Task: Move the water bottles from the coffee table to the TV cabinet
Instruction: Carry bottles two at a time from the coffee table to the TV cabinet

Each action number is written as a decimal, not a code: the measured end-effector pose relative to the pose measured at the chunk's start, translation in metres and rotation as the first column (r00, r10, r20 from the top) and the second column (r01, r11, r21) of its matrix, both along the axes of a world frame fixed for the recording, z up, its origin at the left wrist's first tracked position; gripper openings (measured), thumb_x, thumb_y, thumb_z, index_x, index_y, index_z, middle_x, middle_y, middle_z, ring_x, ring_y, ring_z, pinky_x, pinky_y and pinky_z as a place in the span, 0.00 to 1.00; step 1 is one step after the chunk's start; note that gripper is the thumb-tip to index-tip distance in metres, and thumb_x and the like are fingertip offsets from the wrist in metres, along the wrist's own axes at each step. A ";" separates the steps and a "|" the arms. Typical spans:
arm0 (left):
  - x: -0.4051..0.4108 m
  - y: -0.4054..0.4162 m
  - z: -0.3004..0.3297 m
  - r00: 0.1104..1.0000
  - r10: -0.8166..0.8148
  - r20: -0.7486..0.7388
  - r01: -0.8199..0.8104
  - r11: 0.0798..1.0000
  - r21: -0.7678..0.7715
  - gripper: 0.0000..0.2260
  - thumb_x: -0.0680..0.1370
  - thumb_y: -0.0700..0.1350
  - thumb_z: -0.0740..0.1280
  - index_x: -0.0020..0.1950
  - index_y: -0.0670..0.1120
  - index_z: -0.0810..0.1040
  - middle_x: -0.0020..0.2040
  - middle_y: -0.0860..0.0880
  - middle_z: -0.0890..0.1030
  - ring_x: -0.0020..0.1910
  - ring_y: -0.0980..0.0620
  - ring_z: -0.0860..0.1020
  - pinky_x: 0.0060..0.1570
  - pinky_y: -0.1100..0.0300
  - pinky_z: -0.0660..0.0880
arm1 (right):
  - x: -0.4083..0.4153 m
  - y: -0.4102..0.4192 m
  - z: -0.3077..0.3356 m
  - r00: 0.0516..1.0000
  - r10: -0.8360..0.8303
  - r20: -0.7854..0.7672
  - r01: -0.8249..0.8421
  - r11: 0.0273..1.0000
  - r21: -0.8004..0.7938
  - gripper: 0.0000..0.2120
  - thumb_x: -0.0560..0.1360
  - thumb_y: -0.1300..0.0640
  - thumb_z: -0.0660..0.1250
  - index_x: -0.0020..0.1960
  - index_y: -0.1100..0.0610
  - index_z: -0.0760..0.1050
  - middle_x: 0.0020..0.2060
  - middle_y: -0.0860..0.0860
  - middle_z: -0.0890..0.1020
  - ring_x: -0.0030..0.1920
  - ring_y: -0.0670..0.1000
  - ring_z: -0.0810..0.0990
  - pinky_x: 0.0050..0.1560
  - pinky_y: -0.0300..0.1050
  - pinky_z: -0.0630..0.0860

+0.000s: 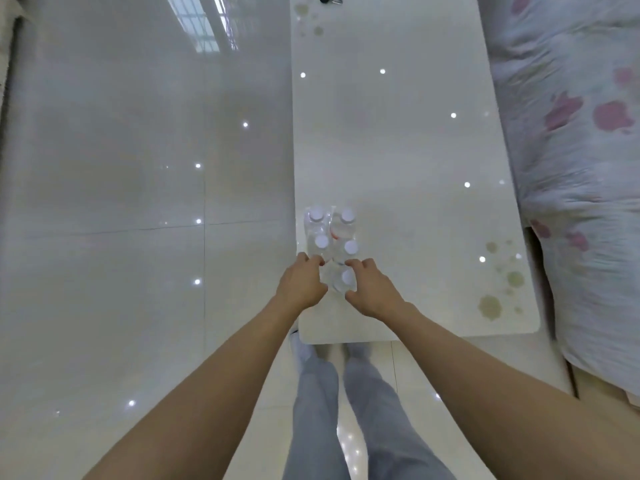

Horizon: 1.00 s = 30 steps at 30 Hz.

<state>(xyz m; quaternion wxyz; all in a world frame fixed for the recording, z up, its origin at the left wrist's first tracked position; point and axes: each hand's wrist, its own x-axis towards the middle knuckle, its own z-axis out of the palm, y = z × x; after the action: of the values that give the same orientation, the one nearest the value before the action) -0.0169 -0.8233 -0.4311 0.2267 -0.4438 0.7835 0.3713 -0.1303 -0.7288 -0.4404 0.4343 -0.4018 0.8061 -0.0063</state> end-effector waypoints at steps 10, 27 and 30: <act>-0.010 0.010 -0.044 1.000 0.017 -0.016 -0.018 0.998 -0.062 0.14 0.75 0.33 0.65 0.60 0.41 0.75 0.61 0.41 0.69 0.53 0.39 0.77 0.53 0.52 0.74 | 0.007 -0.006 -0.057 0.987 0.094 -0.132 -0.102 0.993 -0.053 0.15 0.76 0.67 0.63 0.62 0.61 0.70 0.61 0.59 0.70 0.52 0.61 0.78 0.52 0.56 0.79; 0.053 0.008 0.064 0.959 0.260 -0.112 -0.273 0.955 -0.119 0.14 0.71 0.38 0.74 0.55 0.44 0.78 0.55 0.44 0.71 0.49 0.44 0.77 0.48 0.56 0.76 | 0.038 -0.038 0.050 0.938 0.333 -0.096 -0.346 0.917 -0.199 0.16 0.74 0.63 0.68 0.61 0.60 0.73 0.61 0.58 0.72 0.52 0.58 0.79 0.55 0.51 0.79; 0.085 0.010 0.103 0.933 0.328 -0.148 -0.351 0.920 -0.174 0.14 0.72 0.35 0.73 0.56 0.43 0.78 0.56 0.44 0.71 0.49 0.45 0.77 0.47 0.58 0.75 | 0.057 -0.053 0.089 0.877 0.460 -0.141 -0.480 0.853 -0.204 0.16 0.74 0.63 0.68 0.61 0.59 0.73 0.60 0.57 0.72 0.53 0.57 0.78 0.52 0.48 0.77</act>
<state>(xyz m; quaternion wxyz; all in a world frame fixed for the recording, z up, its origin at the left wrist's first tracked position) 0.0681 -0.8137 -0.3279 0.0677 -0.5708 0.7394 0.3505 -0.0737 -0.7813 -0.3519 0.3373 -0.6343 0.6952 0.0232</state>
